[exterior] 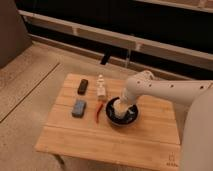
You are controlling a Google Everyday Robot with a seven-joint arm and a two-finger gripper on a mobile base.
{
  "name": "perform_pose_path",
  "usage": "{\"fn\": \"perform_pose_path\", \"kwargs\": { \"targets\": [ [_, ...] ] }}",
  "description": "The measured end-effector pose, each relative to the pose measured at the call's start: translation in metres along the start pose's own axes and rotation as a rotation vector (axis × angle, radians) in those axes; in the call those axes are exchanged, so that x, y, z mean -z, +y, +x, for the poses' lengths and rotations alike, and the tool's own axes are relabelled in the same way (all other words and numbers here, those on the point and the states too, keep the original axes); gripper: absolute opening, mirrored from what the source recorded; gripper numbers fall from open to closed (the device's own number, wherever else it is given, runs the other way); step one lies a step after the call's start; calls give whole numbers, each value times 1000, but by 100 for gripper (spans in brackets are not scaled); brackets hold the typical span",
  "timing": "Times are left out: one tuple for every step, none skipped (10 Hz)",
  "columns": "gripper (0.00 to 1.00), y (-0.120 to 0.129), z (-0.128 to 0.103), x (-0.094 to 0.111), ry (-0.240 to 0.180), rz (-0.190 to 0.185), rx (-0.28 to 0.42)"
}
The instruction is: Place the ceramic cup in the ceramic bowl
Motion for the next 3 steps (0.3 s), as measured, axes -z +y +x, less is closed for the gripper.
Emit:
{"fn": "perform_pose_path", "kwargs": {
  "targets": [
    [0, 10, -7, 12, -27, -11, 12],
    [0, 26, -17, 29, -65, -29, 34],
    [0, 40, -25, 43, -94, -47, 49]
  ]
}}
